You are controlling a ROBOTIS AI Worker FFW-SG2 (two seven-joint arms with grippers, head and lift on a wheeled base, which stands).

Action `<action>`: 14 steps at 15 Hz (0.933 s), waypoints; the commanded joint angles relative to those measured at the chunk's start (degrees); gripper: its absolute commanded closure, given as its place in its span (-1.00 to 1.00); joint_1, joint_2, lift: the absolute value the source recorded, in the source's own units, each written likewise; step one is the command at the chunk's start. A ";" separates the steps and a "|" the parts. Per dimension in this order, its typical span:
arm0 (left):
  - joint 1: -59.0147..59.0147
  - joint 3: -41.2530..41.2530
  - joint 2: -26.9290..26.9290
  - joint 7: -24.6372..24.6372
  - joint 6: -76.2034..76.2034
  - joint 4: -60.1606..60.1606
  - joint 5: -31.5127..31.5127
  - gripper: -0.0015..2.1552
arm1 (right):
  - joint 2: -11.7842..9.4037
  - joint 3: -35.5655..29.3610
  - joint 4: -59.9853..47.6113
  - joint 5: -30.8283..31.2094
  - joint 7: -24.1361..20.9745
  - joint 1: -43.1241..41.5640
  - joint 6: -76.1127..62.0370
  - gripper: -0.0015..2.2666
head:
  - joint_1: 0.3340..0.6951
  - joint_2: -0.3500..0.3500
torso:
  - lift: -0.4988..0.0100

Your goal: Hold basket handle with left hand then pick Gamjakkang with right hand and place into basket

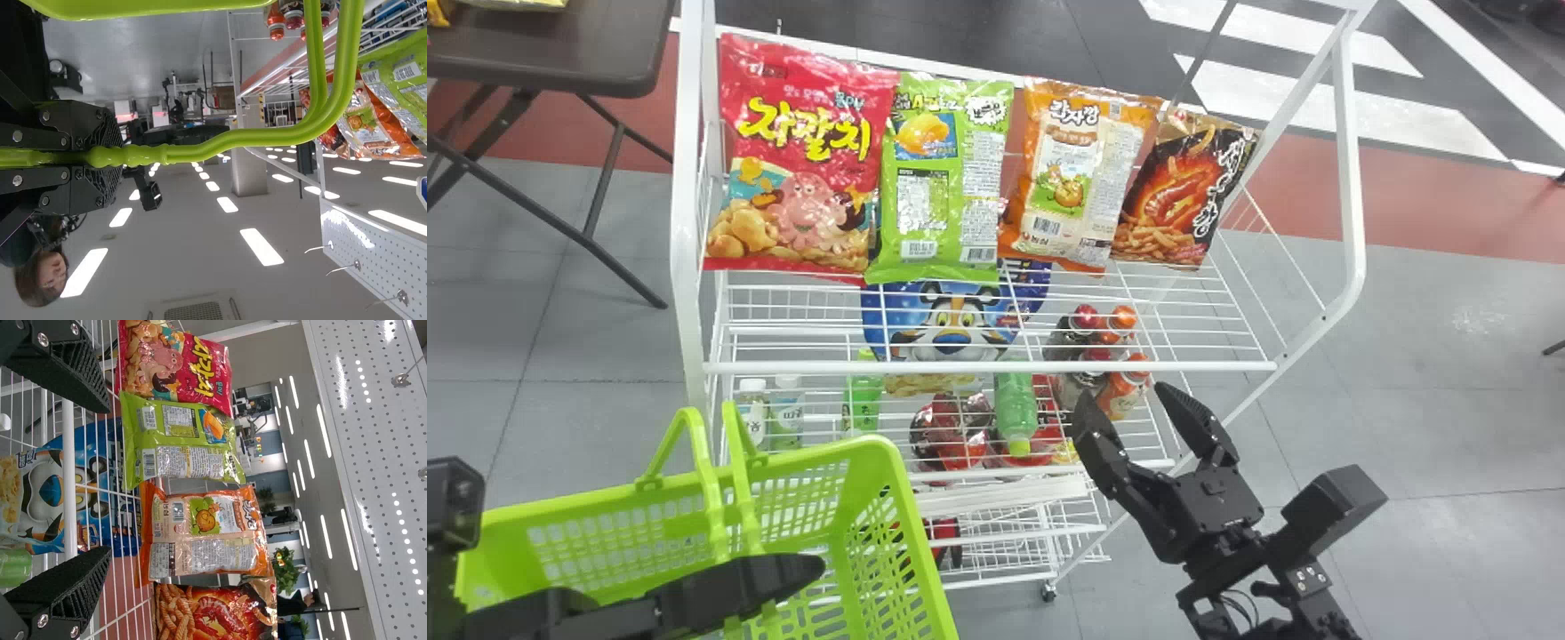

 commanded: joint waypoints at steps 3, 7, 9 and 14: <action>-1.19 -0.14 0.06 0.24 0.03 0.07 0.09 0.99 | 0.14 0.09 0.00 0.17 0.00 -0.09 -0.03 -0.94 | 1.00 -1.00 | 0.89; -1.72 -0.31 0.06 0.24 0.03 0.07 0.18 0.99 | 0.14 0.17 0.00 0.34 0.09 -0.44 0.84 -0.92 | 1.00 -1.00 | 0.89; -1.81 -0.31 0.15 0.24 0.03 0.15 0.27 0.99 | 0.14 0.26 0.00 0.34 0.00 -0.70 0.84 -0.91 | 1.00 -1.00 | 0.89; -2.07 -0.93 0.33 0.15 0.03 0.33 0.44 0.99 | 0.14 0.09 0.44 2.63 -3.43 -8.44 9.11 -0.92 | 1.00 -1.00 | 0.89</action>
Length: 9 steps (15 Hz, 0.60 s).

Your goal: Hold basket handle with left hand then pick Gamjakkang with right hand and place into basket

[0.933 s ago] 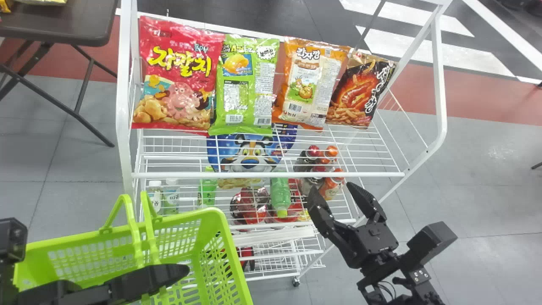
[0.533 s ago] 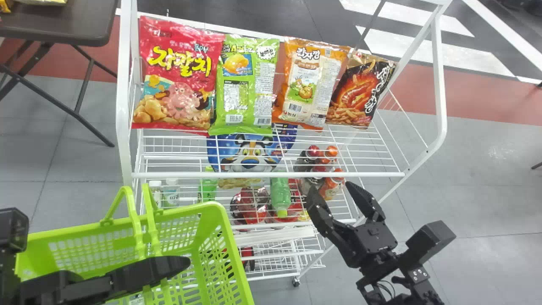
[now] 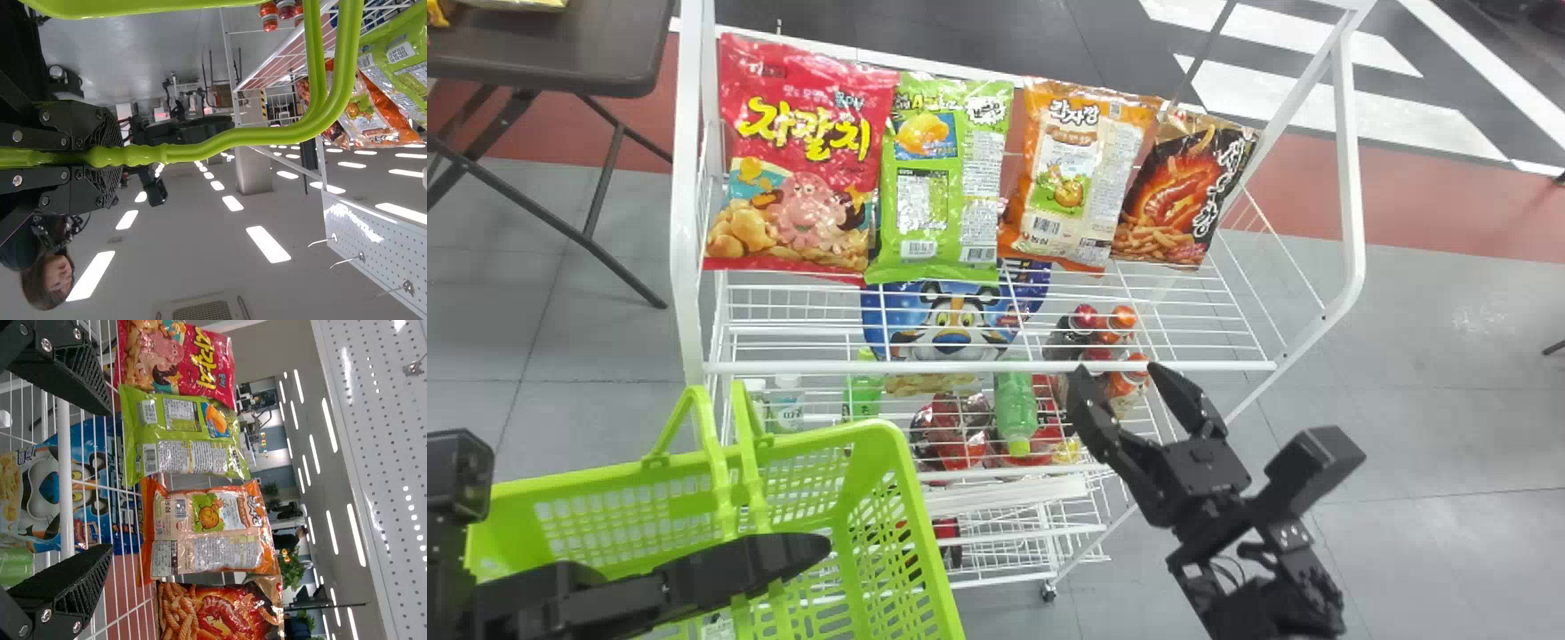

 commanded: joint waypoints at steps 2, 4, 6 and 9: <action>0.00 -0.41 0.06 0.09 0.16 -0.08 0.09 0.99 | 0.14 -0.13 0.83 2.95 -1.84 -9.04 9.38 -0.93 | 1.00 -1.00 | 0.89; 0.52 -0.23 0.15 0.70 0.33 -0.17 0.53 0.99 | 0.14 -0.57 2.58 3.66 -1.84 -14.75 15.18 -0.94 | 1.00 -1.00 | 0.89; 0.52 -0.15 0.24 1.05 0.68 -0.26 1.41 0.99 | 0.14 -0.75 4.96 4.45 -2.10 -19.32 17.46 -0.94 | 1.00 -1.00 | 0.89; 0.52 -0.15 0.24 1.32 0.86 -0.26 1.58 0.99 | -0.18 -1.01 9.26 4.71 -3.60 -26.27 21.50 -0.94 | 1.00 -1.00 | 0.89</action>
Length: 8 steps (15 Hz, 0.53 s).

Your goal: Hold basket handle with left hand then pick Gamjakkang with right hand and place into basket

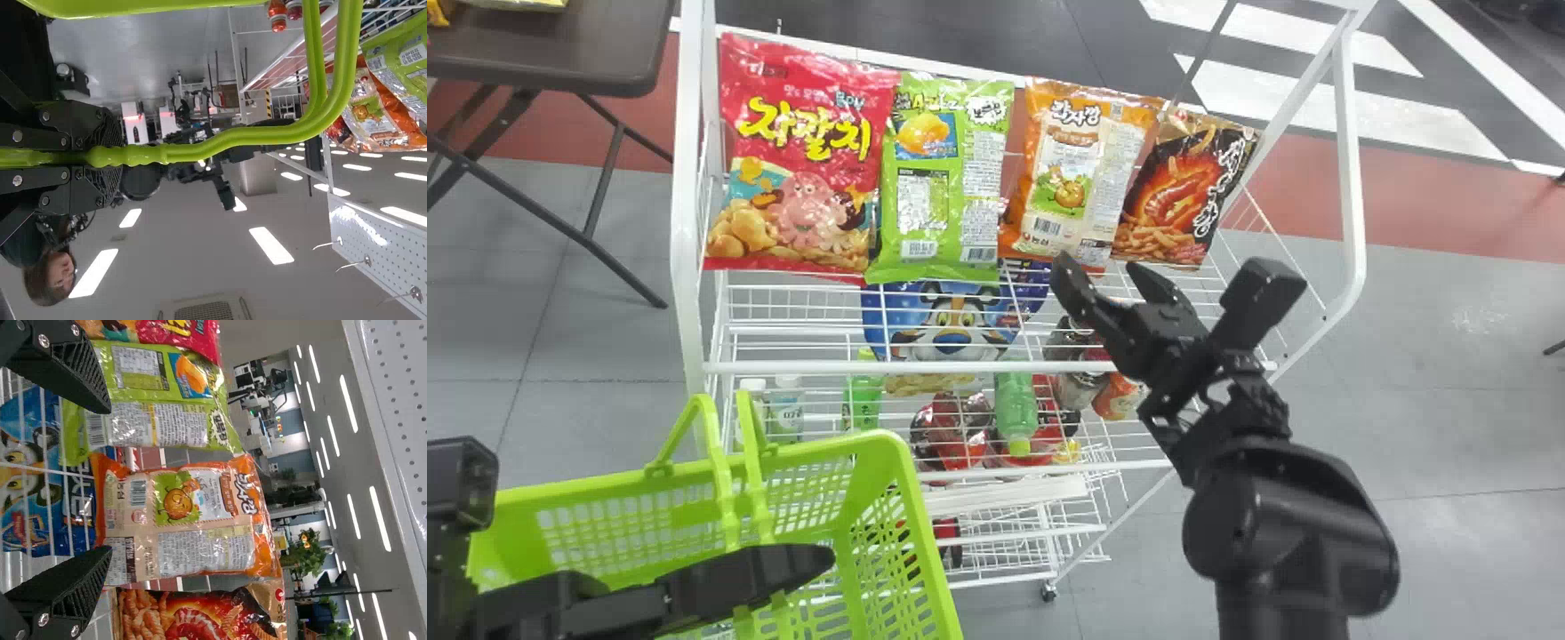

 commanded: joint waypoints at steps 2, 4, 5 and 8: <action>0.12 -0.06 0.01 0.00 0.26 0.00 0.23 0.99 | -0.44 -1.43 3.45 0.52 -0.34 -7.22 5.54 -0.95 | 1.00 -1.00 | 0.89; 0.12 -0.06 0.10 0.00 0.26 0.00 0.32 0.99 | -1.75 -1.70 5.38 1.14 -1.65 -10.39 8.18 -0.95 | 1.00 -1.00 | 0.89; 0.12 -0.06 0.10 0.17 0.43 0.00 0.40 0.99 | -2.28 -2.14 6.70 1.05 -1.92 -12.06 8.88 -0.95 | 1.00 -1.00 | 0.89; 0.21 0.03 0.18 0.26 0.43 0.00 0.76 0.99 | -4.83 -1.96 13.65 1.75 -2.62 -18.65 12.57 -0.95 | 1.00 -1.00 | 0.89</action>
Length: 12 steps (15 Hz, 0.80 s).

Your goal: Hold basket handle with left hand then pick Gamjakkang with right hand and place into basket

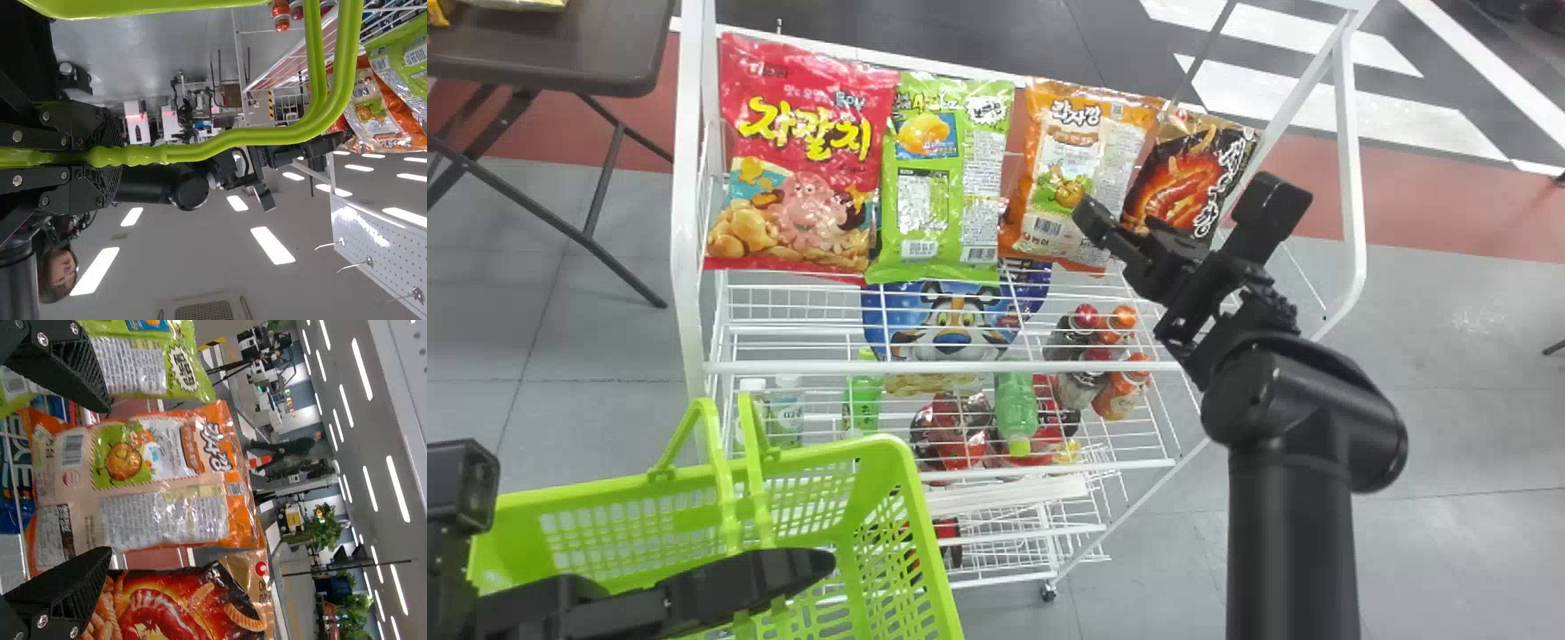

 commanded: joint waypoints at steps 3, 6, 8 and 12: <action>0.24 -0.05 0.15 -0.10 0.19 0.00 0.39 0.99 | -3.60 3.55 11.16 2.33 0.54 -9.06 4.14 -0.95 | 1.00 -1.00 | 0.89; 0.33 0.48 0.24 -0.19 0.54 0.00 0.83 0.99 | -5.01 7.50 13.27 2.50 1.86 -10.29 4.32 -0.91 | 1.00 -1.00 | 0.89; 0.42 0.66 0.24 -0.28 0.54 0.00 0.83 0.99 | -5.01 7.94 13.97 2.77 1.95 -10.29 4.14 -0.53 | 1.00 -1.00 | 0.89; 0.15 0.92 0.41 -0.28 0.72 0.18 0.83 0.99 | -5.01 7.41 13.44 3.29 -0.69 -8.79 4.14 0.99 | 1.00 -1.00 | 0.89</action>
